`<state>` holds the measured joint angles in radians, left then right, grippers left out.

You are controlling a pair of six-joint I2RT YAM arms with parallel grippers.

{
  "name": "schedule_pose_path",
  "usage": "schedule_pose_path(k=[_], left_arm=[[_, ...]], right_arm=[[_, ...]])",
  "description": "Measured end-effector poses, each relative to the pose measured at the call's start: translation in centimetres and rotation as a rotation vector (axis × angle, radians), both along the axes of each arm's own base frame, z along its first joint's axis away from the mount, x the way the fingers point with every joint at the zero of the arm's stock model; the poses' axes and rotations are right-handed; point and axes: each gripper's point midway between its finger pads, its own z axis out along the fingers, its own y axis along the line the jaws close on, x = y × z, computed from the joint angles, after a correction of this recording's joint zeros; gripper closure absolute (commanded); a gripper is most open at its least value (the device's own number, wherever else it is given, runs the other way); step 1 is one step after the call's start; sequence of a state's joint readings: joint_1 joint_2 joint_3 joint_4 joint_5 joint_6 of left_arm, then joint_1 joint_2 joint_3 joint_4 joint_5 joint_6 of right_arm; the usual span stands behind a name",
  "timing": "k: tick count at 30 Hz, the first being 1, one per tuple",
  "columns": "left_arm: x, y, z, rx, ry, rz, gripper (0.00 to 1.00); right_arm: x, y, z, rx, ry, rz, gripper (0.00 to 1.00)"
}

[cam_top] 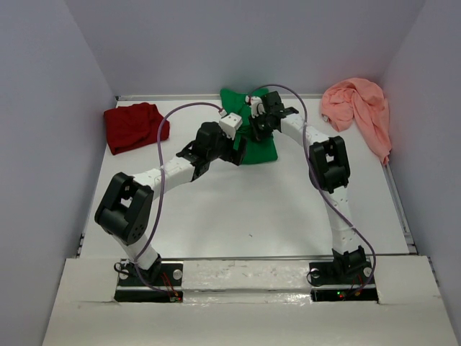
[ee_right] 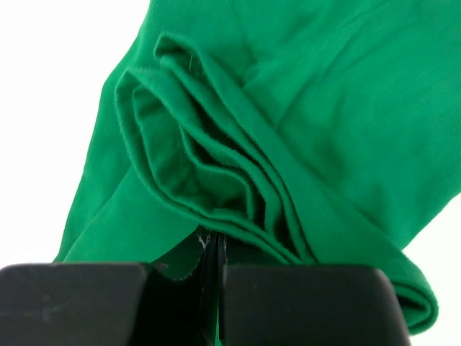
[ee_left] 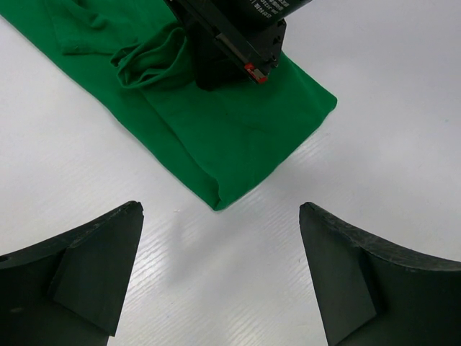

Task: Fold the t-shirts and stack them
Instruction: Fold the folded rectangular tshirt in 1/3 of the way

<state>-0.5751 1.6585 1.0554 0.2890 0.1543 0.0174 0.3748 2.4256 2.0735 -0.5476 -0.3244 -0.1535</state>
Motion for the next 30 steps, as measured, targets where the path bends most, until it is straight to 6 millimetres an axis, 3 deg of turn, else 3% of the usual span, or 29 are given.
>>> schedule_pose_path(k=[15,23,25,27,28,30], left_arm=[[-0.1,-0.3,0.1,-0.01,-0.004,-0.013,0.01],[-0.2,-0.4,-0.3,-0.012,-0.002,-0.021,0.01],[-0.3,-0.4,-0.7,-0.007,0.006,-0.021,0.01],[-0.3,-0.4,-0.9,-0.004,0.01,-0.022,0.01],[-0.2,-0.4,-1.0,-0.003,0.012,-0.022,0.01],[-0.3,-0.5,-1.3,-0.001,0.015,-0.024,0.01]], right_arm=[[3.8,-0.6,0.0,-0.042,-0.13,-0.068,1.0],[6.3,-1.0,1.3,-0.046,-0.244,-0.123,0.99],[6.8,-1.0,1.6,-0.043,-0.268,-0.132,0.86],[7.2,-1.0,1.9,-0.039,-0.289,-0.142,0.81],[7.5,-1.1,2.2,-0.039,-0.303,-0.147,0.61],[7.8,-1.1,2.4,-0.036,-0.315,-0.158,0.43]])
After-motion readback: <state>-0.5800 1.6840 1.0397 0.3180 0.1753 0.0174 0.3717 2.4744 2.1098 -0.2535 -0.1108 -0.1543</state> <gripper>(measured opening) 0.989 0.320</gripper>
